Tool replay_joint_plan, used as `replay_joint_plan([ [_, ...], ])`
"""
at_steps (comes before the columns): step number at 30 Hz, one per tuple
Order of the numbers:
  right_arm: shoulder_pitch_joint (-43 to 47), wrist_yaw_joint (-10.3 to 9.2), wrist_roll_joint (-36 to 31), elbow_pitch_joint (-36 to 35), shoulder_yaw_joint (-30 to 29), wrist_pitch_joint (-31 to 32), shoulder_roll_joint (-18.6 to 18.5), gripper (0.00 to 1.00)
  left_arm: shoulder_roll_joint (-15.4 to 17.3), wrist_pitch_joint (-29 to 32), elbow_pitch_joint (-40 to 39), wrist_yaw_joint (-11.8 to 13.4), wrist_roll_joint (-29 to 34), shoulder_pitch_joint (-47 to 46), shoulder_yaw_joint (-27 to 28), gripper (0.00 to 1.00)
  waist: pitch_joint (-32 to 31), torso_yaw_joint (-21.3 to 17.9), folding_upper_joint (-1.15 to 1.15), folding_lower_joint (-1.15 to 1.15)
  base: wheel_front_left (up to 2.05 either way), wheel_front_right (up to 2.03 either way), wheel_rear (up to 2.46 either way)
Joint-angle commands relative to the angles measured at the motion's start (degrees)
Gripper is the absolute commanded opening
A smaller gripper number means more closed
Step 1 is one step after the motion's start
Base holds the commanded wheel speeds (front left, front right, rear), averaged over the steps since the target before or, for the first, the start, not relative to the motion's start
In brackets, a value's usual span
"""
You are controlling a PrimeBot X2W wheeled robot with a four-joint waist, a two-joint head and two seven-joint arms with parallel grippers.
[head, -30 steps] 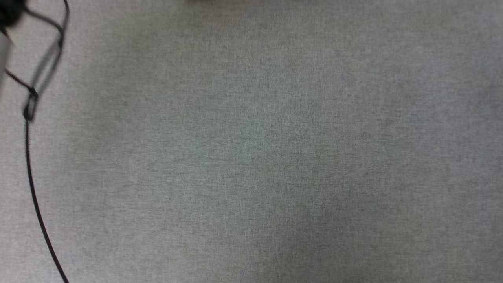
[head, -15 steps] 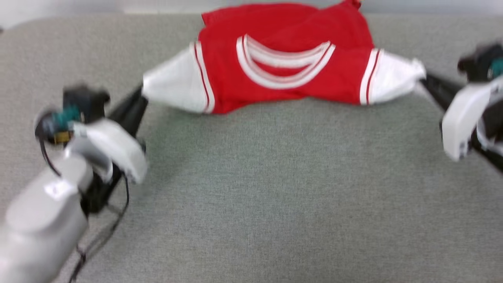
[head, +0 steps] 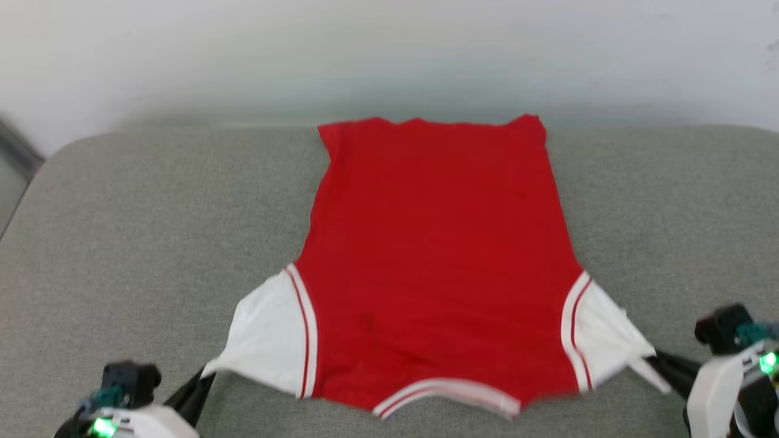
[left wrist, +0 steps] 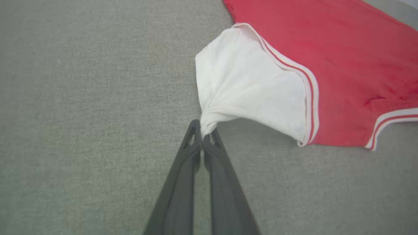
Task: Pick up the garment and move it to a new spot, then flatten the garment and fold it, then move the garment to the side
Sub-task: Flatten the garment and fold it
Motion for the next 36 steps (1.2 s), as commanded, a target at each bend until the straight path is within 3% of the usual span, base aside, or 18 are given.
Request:
replay_joint_plan([
  [1, 2.9, -0.04, -0.1, -0.7, -1.0, 0.1, -0.5, 0.00, 0.8, -0.5, -0.4, 0.8, -1.0, 2.5, 0.4, 0.00, -1.9, -0.4, 0.00, 0.02, 0.00, 0.00, 0.00],
  [10, 21.1, -0.05, -4.0, -5.4, -8.6, 1.9, -1.0, 0.00, 2.1, -1.4, -4.6, 5.6, -2.9, 14.2, -0.3, 0.00, -5.4, -0.1, 0.00, 0.02, 0.00, 0.00, 0.00],
  [17, 29.3, -0.04, -6.9, -9.2, -16.3, 5.6, 1.0, 0.00, 2.0, -1.7, -7.1, 7.1, -3.0, 17.2, -0.2, 0.00, -5.6, 0.4, 0.00, 0.02, 0.00, 0.00, 0.00],
  [18, 29.6, -0.04, -7.4, -9.8, -17.3, 6.3, 1.3, 0.07, 2.0, -1.7, -7.4, 7.2, -2.7, 17.1, -0.1, 0.00, -5.5, 0.4, 0.00, 0.02, 0.00, 0.00, 0.00],
  [19, 29.5, -0.04, -8.2, -10.5, -18.5, 7.1, 1.6, 0.40, 1.9, -1.7, -7.8, 7.4, -2.6, 17.0, 0.0, 0.00, -5.4, 0.4, 0.00, 0.02, 0.00, 0.00, 0.00],
  [20, 28.9, -0.04, -9.2, -11.2, -19.4, 7.6, 1.9, 1.00, 1.9, -1.8, -8.2, 7.6, -2.5, 17.0, 0.3, 0.00, -5.3, 0.2, 0.00, 0.02, 0.00, 0.00, 0.00],
  [24, 25.6, -0.04, -11.7, -14.3, -24.2, 9.7, 2.2, 1.00, 1.7, -1.8, -10.1, 8.1, -0.8, 15.3, 0.6, 0.00, -4.2, 0.5, 0.00, 0.02, 0.00, 0.00, 0.00],
  [30, 18.7, -0.04, -13.2, -20.3, -33.4, 12.2, -0.9, 1.00, 1.8, -1.9, -13.8, 9.4, 2.1, 12.1, 1.2, 0.00, -0.1, 2.6, 0.00, 0.02, 0.00, 0.00, 0.00],
  [36, 5.6, -0.04, -12.7, -25.5, -39.6, 17.1, -4.1, 1.00, 1.2, -2.0, -17.4, 10.6, 5.0, 8.5, 1.9, 0.00, 6.5, 5.3, 0.00, 0.02, 0.00, 0.00, 0.00],
])
